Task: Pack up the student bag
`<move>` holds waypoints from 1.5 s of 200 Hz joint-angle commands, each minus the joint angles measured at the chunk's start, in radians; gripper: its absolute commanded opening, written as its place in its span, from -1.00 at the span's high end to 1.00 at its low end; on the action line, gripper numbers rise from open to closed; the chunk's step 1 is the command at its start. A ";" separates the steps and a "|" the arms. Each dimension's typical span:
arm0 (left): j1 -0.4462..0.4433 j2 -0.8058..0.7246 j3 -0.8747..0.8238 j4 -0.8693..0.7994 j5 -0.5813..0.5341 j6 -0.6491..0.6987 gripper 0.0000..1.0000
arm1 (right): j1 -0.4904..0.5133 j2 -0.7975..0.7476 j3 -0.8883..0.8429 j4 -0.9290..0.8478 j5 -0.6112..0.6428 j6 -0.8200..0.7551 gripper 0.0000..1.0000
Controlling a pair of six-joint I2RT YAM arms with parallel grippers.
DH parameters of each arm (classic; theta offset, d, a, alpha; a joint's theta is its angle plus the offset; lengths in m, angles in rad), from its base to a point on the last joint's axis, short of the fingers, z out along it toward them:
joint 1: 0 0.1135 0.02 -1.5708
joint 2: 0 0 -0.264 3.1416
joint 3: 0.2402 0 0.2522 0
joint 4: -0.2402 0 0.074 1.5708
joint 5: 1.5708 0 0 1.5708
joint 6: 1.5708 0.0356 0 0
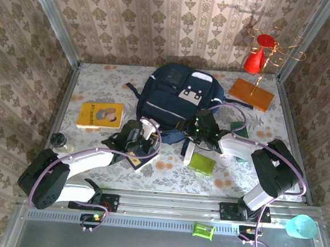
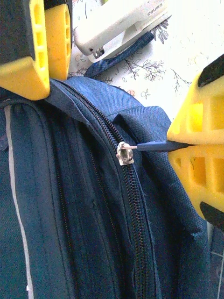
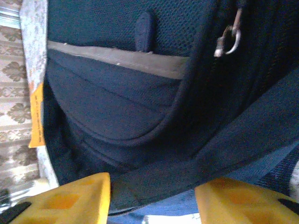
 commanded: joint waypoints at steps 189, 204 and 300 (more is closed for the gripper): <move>0.055 -0.120 -0.032 -0.034 0.071 0.002 1.00 | -0.307 -0.032 0.198 -0.329 -0.116 -0.425 0.42; 0.028 -0.093 -0.013 -0.016 0.057 -0.009 1.00 | -0.293 -0.069 0.153 -0.293 -0.145 -0.369 0.10; -0.005 -0.038 0.023 0.011 0.048 0.006 1.00 | -0.133 -0.103 0.003 -0.123 -0.069 -0.119 -0.56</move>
